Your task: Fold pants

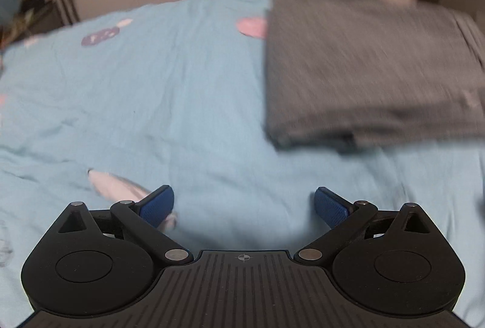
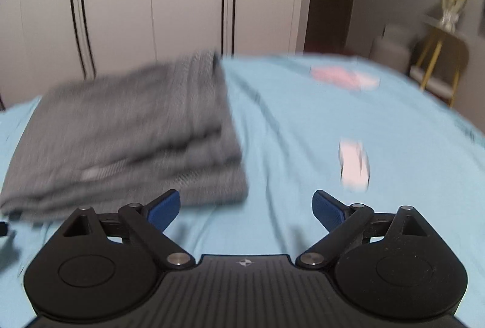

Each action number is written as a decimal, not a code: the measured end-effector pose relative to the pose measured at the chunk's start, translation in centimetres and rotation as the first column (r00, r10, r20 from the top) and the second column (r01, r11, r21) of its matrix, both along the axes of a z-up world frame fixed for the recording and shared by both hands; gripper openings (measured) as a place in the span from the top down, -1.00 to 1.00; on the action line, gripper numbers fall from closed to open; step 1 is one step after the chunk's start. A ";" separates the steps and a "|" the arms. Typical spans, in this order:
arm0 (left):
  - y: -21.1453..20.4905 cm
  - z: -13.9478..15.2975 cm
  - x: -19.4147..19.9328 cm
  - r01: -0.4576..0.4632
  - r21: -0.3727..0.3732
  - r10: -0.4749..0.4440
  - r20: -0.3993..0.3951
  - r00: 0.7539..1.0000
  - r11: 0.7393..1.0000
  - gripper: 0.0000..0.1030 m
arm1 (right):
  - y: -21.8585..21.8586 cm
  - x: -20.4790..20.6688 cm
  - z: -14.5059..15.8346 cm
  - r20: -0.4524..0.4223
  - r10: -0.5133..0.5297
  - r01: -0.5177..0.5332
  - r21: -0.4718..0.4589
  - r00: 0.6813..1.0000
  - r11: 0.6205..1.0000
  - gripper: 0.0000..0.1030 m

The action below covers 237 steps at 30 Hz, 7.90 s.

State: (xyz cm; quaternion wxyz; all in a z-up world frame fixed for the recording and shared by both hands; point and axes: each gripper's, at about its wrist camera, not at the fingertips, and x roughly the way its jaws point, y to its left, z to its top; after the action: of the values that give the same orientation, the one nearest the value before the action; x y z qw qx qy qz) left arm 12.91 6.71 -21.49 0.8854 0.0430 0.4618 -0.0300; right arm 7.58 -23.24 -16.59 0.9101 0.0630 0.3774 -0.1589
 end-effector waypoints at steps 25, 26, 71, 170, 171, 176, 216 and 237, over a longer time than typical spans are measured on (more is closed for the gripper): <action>-5.2 17.8 -8.7 0.083 0.081 -0.083 -0.007 0.997 0.993 -0.97 | 7.1 -6.7 10.8 -0.278 0.146 -0.147 0.017 0.949 0.989 -0.97; -5.3 18.4 -8.8 0.081 0.081 -0.081 -0.002 0.997 0.993 -0.97 | 7.1 -6.7 11.6 -0.275 0.141 -0.139 0.027 0.951 0.990 -0.97; -7.5 18.4 -1.9 0.057 0.097 -0.033 -0.229 0.973 0.994 -0.98 | 6.6 0.2 14.1 -0.347 0.132 -0.102 0.104 0.929 0.989 -0.97; -7.7 17.5 -2.1 0.054 0.088 -0.032 -0.243 0.970 0.995 -0.98 | 5.7 -0.7 13.7 -0.330 0.118 -0.077 0.135 0.937 0.988 -0.97; -7.7 17.5 -2.1 0.054 0.088 -0.031 -0.243 0.969 0.995 -0.98 | 5.7 -0.7 13.7 -0.330 0.118 -0.077 0.135 0.937 0.988 -0.97; -7.8 17.4 -2.1 0.056 0.093 -0.032 -0.245 0.969 0.994 -0.98 | 5.7 -0.7 13.7 -0.331 0.118 -0.077 0.135 0.936 0.988 -0.97; -7.6 17.8 -1.9 0.037 0.111 -0.013 -0.214 0.977 0.993 -0.98 | 6.0 -0.4 13.6 -0.341 0.116 -0.081 0.117 0.933 0.990 -0.97; -8.1 18.0 -2.2 0.062 0.134 -0.039 -0.168 0.985 0.989 -0.97 | 6.1 -0.6 13.4 -0.343 0.114 -0.076 0.122 0.932 0.990 -0.97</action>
State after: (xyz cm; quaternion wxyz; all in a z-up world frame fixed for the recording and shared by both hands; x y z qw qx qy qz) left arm 10.66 -1.41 -3.49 0.8379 0.1132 0.5334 -0.0237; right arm 7.02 -17.18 -3.20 0.8307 0.0640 0.5434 -0.1027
